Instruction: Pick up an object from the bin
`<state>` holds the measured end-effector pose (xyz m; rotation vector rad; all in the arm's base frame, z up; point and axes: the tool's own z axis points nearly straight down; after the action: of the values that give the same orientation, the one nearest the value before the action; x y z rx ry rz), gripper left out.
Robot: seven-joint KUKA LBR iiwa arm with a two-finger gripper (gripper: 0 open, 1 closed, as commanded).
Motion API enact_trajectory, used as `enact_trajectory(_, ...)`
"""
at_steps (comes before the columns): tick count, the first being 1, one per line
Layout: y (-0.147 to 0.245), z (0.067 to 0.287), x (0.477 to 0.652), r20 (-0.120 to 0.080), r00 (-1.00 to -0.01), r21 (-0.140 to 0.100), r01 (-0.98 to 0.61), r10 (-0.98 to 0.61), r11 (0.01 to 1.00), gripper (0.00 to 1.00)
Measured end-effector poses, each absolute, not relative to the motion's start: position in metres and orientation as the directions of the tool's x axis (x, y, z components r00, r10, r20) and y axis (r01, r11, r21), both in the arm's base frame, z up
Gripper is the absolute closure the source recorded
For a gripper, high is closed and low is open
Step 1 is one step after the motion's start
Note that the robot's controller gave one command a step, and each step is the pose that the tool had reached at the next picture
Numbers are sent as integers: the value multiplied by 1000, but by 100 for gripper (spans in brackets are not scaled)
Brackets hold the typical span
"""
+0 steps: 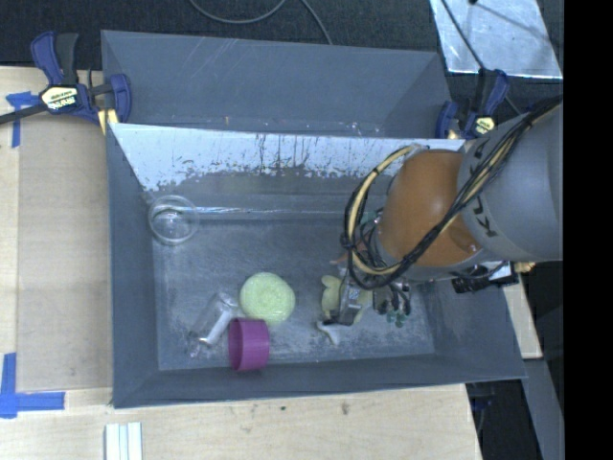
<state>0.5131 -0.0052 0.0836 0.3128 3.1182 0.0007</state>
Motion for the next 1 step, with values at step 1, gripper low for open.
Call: enact_trajectory(1, -5, 89, 512, -1, -980, 0, 199, 199, 980, 100)
